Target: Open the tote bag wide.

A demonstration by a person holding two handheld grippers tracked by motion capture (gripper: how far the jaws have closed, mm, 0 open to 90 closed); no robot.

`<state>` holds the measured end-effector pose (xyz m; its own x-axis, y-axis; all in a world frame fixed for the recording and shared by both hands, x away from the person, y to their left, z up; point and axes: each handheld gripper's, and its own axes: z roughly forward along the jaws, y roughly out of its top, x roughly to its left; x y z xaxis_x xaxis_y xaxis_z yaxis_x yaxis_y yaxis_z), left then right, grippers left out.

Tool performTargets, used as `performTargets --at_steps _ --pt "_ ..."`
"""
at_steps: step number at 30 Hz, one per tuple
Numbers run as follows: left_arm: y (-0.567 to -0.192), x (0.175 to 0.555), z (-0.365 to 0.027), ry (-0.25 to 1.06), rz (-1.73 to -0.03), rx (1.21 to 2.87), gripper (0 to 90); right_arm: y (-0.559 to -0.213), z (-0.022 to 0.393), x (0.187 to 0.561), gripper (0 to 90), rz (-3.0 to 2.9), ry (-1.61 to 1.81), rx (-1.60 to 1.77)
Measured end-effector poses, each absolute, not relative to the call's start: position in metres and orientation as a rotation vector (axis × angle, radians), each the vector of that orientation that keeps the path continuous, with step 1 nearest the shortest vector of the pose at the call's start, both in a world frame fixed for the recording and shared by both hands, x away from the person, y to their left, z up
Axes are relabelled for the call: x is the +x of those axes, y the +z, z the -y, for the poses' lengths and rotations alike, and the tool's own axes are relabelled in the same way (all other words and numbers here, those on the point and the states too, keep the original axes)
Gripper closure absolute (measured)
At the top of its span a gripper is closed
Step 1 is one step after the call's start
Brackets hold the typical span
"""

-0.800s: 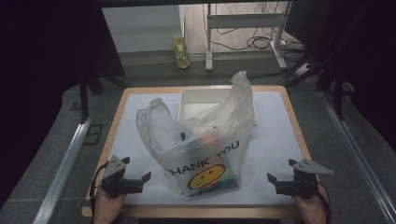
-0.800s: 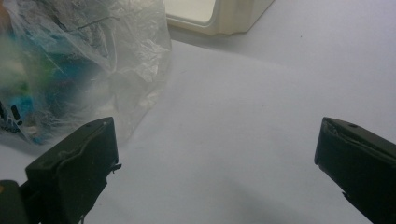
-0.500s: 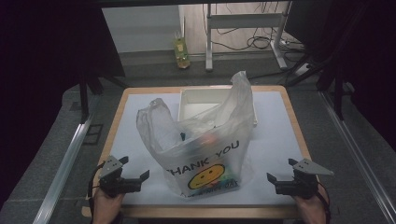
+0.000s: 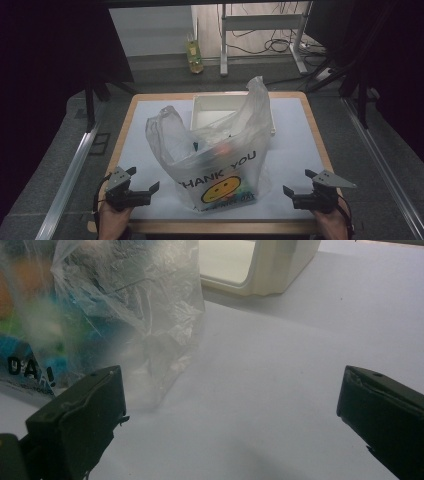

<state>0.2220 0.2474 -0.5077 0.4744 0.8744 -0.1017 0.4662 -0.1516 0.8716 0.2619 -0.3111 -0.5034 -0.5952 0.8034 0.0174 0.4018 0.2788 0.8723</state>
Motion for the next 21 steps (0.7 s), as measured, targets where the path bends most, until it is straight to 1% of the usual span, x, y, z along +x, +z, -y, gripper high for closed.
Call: performTargets --at_steps 5,9,18,21 --pt "-0.5079 0.2222 -0.248 0.546 -1.146 1.798 0.0 -0.5034 0.3127 0.2627 0.0 -2.125 1.256 1.085" --pt "-0.5073 0.222 -0.2512 0.509 -1.137 1.78 0.0 -0.5037 0.3138 0.2632 0.0 -2.129 1.252 1.104" --pt "-0.5034 0.2207 -0.249 0.516 -1.128 1.81 0.0 -0.5033 0.3113 0.263 0.0 -2.144 1.243 1.11" --pt "-0.5014 0.2198 -0.2477 0.524 -1.124 1.821 1.3 -0.5011 0.3104 0.2632 0.0 -2.147 1.251 1.114"
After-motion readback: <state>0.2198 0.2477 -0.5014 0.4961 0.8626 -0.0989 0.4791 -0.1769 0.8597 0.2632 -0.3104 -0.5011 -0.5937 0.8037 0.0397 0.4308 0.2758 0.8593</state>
